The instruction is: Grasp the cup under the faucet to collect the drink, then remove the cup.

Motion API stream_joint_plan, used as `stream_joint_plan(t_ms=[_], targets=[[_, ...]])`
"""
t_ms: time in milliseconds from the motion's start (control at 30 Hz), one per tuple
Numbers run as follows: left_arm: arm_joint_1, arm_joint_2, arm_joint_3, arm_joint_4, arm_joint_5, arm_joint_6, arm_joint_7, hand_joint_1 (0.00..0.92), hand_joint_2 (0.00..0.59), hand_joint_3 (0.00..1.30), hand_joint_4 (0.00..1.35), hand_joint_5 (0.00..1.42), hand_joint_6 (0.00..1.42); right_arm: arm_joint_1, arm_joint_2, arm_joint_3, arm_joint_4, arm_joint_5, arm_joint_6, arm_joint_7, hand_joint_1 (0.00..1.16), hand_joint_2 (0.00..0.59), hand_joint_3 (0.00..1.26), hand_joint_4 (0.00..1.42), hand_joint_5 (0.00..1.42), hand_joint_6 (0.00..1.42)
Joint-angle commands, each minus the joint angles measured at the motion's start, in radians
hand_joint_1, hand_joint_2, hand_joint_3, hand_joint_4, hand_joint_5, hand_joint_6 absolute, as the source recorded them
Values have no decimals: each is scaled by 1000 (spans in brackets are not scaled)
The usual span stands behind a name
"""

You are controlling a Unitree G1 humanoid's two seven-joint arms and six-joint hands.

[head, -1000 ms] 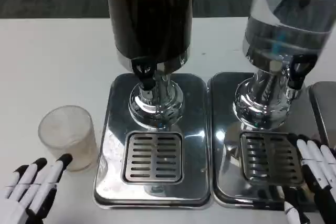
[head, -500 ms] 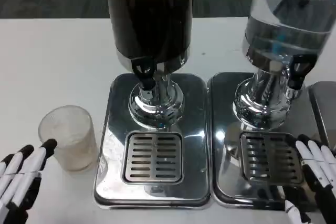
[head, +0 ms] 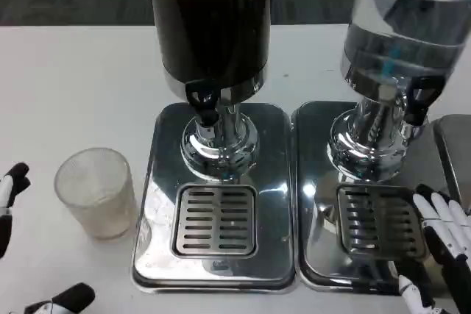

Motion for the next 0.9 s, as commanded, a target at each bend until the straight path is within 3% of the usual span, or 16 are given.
stream_joint_plan(t_ms=[33,900], targets=[[-52,21,-6,31,-34,42,-57,0,0,0,0,0,0,-4,-5,-2,-18,12,-11,9,406,586,70,0,0,44],[-326,102,-100,276,-90,144,-193,0,4,0,0,0,0,-40,-1,4,-8,53,-18,29,403,586,114,0,0,72]])
